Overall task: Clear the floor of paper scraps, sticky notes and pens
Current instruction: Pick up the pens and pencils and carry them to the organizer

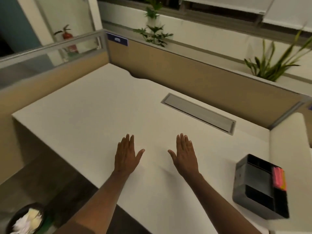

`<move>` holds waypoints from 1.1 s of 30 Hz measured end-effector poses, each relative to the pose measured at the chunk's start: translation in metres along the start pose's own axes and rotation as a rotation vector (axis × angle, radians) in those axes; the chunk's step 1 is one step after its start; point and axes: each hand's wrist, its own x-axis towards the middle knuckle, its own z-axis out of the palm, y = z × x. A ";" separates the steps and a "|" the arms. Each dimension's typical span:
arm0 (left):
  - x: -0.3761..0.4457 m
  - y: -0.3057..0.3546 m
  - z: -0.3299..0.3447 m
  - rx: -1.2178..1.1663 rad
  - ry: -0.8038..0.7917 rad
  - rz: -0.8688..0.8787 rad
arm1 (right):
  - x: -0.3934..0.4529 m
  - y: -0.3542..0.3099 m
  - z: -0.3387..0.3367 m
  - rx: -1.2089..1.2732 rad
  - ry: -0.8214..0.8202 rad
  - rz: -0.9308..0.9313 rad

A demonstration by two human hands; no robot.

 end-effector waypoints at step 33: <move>-0.333 -0.420 -0.042 -0.025 -0.016 -0.734 | -0.139 -0.430 0.177 -0.012 -0.333 -0.751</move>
